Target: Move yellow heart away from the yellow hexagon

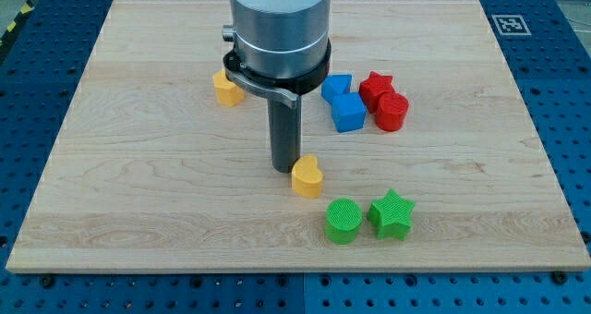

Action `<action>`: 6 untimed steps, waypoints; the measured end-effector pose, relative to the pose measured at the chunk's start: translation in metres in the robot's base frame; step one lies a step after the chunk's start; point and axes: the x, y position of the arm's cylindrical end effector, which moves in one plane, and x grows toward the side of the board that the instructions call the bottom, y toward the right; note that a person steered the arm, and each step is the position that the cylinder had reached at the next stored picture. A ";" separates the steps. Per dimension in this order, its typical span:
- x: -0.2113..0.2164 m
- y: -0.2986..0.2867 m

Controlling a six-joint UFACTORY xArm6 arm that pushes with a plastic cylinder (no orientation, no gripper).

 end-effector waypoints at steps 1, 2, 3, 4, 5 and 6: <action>0.002 0.008; 0.002 0.023; 0.002 0.034; 0.002 0.034; -0.019 0.008; -0.031 -0.007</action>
